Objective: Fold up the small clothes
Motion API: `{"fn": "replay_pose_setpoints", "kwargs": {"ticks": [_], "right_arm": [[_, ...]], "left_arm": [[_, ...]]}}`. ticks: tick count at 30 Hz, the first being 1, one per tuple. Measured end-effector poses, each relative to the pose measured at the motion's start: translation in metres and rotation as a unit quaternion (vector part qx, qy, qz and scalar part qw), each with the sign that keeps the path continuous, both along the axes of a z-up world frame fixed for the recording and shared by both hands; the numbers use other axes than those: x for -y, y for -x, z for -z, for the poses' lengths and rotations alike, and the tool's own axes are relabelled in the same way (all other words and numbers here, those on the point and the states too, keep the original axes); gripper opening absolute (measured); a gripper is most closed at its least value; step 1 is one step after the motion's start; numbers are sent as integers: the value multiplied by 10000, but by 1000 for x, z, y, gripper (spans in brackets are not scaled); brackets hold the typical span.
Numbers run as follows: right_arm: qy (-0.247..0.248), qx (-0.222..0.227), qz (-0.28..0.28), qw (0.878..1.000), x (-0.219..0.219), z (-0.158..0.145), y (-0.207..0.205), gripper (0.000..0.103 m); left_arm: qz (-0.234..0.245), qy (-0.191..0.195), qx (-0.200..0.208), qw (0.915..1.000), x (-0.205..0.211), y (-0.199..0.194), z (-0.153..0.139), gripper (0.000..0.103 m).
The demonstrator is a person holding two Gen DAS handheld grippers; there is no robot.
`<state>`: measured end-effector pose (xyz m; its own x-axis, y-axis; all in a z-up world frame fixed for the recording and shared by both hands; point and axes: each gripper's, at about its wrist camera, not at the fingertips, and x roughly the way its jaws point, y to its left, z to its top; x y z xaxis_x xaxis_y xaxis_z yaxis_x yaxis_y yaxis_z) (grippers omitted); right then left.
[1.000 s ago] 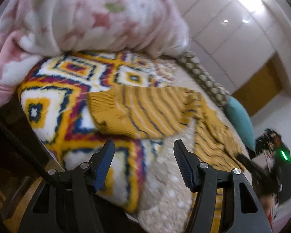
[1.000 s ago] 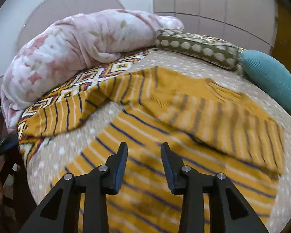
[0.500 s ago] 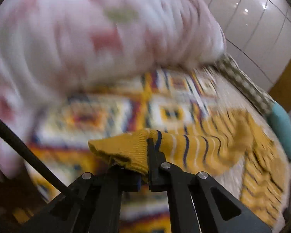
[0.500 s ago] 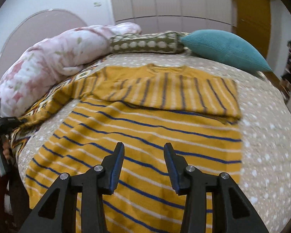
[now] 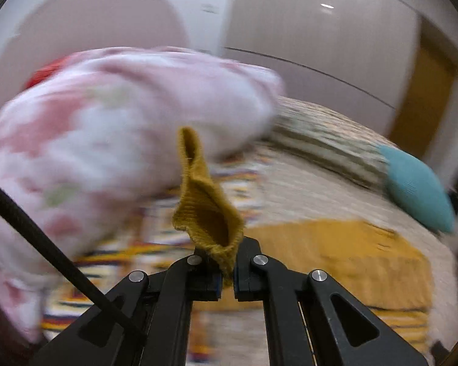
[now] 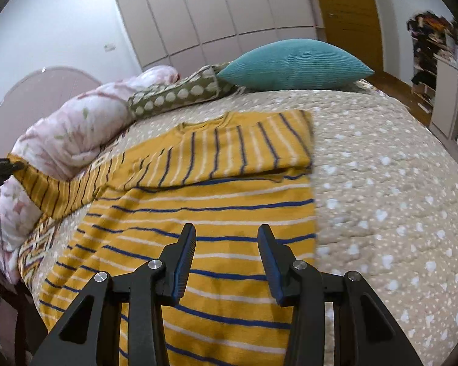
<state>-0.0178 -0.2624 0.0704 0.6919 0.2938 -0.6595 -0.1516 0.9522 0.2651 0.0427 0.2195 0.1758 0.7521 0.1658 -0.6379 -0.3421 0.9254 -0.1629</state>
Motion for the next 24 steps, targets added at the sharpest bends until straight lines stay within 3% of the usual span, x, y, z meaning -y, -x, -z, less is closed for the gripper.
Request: {"fn": "replay_pose_setpoints", "kwargs": {"ticks": [3, 6, 11, 15, 17, 20, 22, 24], "right_arm": [[-147, 10, 134, 9998, 16, 3, 3, 46], [-246, 17, 259, 9994, 32, 7, 7, 46], [-398, -43, 496, 9980, 63, 19, 9, 46], [-595, -180, 701, 9956, 87, 31, 7, 46], [-720, -243, 775, 9941, 98, 35, 5, 46], [-945, -293, 797, 9919, 108, 36, 4, 46], [-1057, -325, 785, 9908, 111, 35, 3, 46], [-1104, -327, 773, 9903, 111, 34, 2, 48]], "left_arm": [[840, 370, -54, 9958, 70, -33, 2, 4], [1607, 669, -158, 9846, 144, -66, 9, 4], [2736, 871, -416, 9570, 266, -110, 31, 4], [3260, 864, -763, 9383, 329, -130, 59, 5], [3289, 850, -900, 9362, 339, -131, 71, 7], [3265, 933, -985, 9354, 333, -125, 80, 25], [3231, 804, -931, 9383, 324, -102, 75, 39], [3152, 544, -779, 9443, 309, -79, 68, 43]]}}
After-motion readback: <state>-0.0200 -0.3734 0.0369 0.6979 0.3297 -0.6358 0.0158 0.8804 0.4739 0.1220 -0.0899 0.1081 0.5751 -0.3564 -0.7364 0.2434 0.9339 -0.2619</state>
